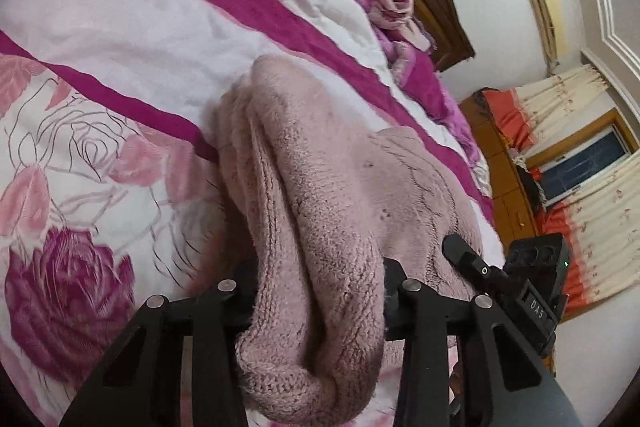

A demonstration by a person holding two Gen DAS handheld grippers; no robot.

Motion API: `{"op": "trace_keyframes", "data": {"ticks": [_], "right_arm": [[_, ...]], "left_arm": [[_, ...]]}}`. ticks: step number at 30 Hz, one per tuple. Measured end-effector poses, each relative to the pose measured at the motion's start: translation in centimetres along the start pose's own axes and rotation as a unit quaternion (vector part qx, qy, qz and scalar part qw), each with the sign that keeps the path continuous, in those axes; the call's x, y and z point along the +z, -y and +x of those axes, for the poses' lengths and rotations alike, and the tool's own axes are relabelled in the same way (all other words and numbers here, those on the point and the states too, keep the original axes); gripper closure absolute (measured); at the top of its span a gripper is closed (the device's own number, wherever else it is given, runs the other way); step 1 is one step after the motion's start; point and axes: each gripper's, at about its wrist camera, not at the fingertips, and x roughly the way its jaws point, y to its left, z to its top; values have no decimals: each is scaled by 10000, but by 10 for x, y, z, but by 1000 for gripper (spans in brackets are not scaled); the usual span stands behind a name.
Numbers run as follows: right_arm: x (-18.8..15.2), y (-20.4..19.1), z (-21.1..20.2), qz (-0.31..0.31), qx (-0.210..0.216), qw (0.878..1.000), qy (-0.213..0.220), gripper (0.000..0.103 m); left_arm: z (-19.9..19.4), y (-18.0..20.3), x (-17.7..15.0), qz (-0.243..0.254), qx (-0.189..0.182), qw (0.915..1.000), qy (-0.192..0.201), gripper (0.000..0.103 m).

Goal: Fold small clothes

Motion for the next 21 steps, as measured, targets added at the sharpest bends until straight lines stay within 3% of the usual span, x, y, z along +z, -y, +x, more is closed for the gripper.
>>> {"op": "trace_keyframes", "data": {"ticks": [7, 15, 21], "right_arm": [[-11, -25, -45, 25, -108, 9998, -194, 56], [-53, -29, -133, -20, -350, 9994, 46, 56], [-103, 1, -175, 189, -866, 9960, 111, 55]], "left_arm": [[-23, 29, -25, 72, -247, 9996, -116, 87], [-31, 78, -82, 442, -460, 9971, -411, 87], [-9, 84, -133, 784, -31, 9930, -886, 86]]}}
